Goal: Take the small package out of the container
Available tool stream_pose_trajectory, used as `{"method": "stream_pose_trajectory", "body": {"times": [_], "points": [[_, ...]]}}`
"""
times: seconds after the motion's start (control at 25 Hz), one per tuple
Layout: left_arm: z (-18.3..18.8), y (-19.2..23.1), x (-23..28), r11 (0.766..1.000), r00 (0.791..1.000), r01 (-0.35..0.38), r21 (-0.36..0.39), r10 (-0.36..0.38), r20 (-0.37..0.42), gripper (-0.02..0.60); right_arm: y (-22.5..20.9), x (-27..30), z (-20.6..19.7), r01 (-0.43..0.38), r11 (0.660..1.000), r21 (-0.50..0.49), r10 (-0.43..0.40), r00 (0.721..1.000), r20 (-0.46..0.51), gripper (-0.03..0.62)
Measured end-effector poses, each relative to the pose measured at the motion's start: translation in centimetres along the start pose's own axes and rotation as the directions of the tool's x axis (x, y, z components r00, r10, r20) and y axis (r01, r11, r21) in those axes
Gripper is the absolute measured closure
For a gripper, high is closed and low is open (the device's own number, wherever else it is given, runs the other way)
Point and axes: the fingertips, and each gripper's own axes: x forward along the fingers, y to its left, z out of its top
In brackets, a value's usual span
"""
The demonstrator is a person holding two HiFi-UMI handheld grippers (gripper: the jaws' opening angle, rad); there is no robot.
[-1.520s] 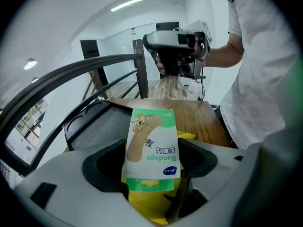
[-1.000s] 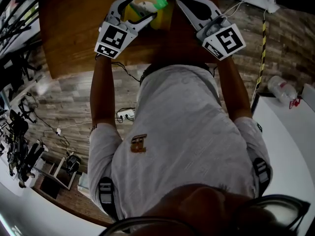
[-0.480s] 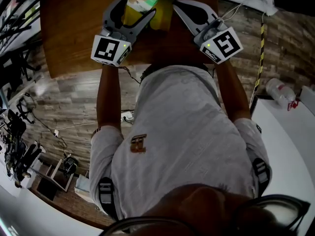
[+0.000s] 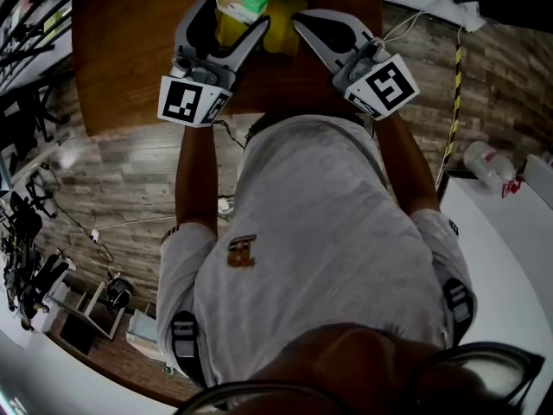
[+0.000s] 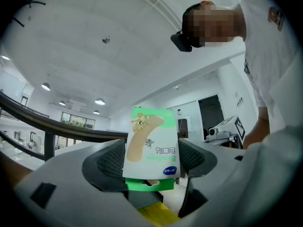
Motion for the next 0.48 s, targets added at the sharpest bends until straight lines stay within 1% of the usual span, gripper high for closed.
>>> {"method": "stream_pose_trajectory", "body": {"times": [0.24, 0.48], "points": [[1.5, -0.5, -0.9, 1.000, 0.997, -0.016, 0.002, 0.016, 0.082, 0.210, 1.4, 0.6, 0.4, -0.024, 1.000, -0.007, 0.024, 1.000, 0.017, 0.563], [1.9, -1.3, -1.4, 0.999, 0.993, -0.034, 0.007, 0.033, 0.109, 0.210, 2.3, 0.4, 0.9, -0.039, 0.999, -0.019, 0.039, 0.999, 0.032, 0.563]]}}
